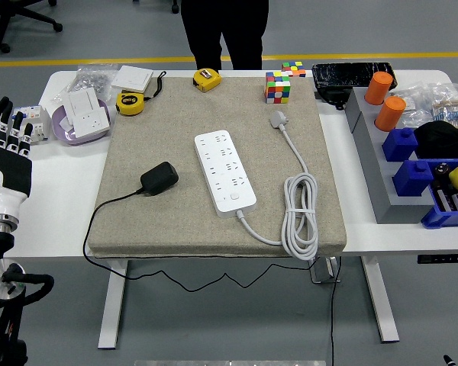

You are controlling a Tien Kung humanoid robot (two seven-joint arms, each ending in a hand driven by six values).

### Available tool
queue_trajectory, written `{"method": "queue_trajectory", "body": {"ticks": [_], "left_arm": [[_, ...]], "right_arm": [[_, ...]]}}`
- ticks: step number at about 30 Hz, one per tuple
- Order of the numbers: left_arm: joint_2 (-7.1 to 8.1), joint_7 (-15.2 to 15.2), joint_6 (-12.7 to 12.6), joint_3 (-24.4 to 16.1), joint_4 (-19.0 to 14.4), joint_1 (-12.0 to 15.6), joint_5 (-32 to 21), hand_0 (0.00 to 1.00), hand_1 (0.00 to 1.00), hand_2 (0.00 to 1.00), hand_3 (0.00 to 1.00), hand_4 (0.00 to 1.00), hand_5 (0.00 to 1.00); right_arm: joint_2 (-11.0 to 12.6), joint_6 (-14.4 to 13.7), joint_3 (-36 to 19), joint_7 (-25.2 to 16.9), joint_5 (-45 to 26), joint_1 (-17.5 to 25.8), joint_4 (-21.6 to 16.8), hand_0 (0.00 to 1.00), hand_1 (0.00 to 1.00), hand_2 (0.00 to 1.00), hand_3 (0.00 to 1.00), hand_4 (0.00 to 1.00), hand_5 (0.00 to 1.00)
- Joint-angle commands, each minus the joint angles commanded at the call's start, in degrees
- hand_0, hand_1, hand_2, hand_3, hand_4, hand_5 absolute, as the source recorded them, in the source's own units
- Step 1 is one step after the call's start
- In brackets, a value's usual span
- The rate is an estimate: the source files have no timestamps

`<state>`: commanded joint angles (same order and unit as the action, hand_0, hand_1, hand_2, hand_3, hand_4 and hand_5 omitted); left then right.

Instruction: Pick up the plug,place it near the board,insert it into the board,press the button

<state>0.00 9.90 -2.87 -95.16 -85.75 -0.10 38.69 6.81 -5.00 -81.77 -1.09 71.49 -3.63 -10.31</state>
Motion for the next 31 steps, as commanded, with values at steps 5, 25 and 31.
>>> {"method": "queue_trajectory", "body": {"ticks": [5, 25, 31], "left_arm": [[0.0, -0.31, -1.06, -0.01, -0.4, -0.03, 1.13, 0.348, 0.59, 0.824, 0.998, 0.998, 0.998], [0.0, -0.61, 0.49, -0.25, -1.03, 0.02, 3.58, 0.868, 0.773, 0.765, 0.75, 0.998, 0.998], [0.0, -0.63, 0.49, -0.29, -1.07, 0.02, 3.33, 0.868, 0.773, 0.765, 0.75, 0.998, 0.998]], "right_arm": [[-0.03, -0.01, -0.07, -0.04, 0.01, -0.04, 0.0, 0.764, 0.749, 0.726, 0.79, 0.998, 0.941], [-0.08, -0.05, -0.48, -0.02, 0.0, 0.12, 0.0, 0.759, 0.746, 0.727, 0.788, 0.998, 0.927], [-0.1, -0.06, -0.73, 0.0, 0.1, 0.16, 0.0, 0.759, 0.746, 0.727, 0.788, 0.998, 0.927]]}}
